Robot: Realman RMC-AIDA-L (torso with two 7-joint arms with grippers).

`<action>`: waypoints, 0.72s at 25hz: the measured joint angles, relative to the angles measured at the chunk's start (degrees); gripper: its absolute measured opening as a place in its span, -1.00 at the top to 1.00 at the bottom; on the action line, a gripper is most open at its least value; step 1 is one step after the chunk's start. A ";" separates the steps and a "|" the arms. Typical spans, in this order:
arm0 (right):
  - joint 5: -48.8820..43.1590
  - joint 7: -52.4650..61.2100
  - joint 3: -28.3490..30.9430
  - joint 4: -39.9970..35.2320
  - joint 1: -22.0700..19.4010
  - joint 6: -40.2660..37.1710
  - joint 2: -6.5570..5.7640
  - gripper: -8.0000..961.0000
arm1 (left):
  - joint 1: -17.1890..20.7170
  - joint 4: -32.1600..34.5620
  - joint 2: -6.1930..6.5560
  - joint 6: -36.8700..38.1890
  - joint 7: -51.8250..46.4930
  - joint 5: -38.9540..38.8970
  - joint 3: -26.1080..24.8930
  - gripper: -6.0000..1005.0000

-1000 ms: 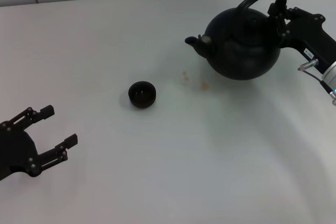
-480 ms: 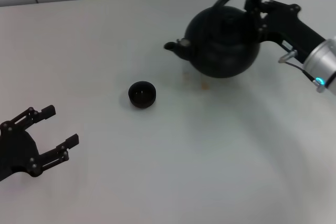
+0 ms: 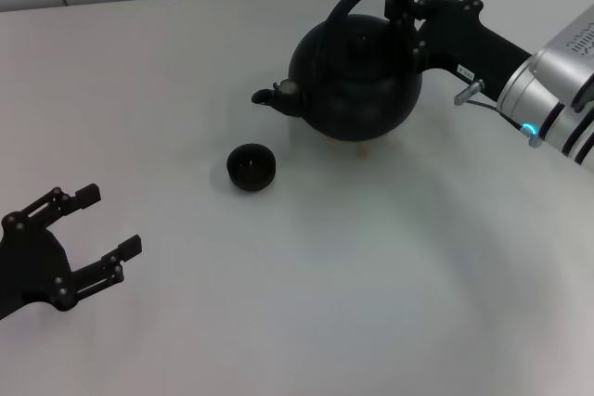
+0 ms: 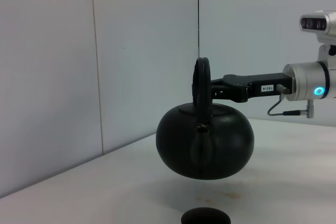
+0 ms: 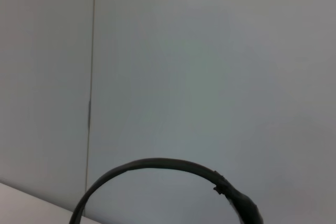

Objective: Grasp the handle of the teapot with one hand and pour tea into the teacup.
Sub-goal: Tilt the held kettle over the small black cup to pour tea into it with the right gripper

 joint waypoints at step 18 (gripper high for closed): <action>0.34 -10.90 -3.51 -2.17 1.81 -1.35 0.24 0.84 | -0.32 -0.32 -0.12 -0.40 -0.05 -0.02 0.00 -0.60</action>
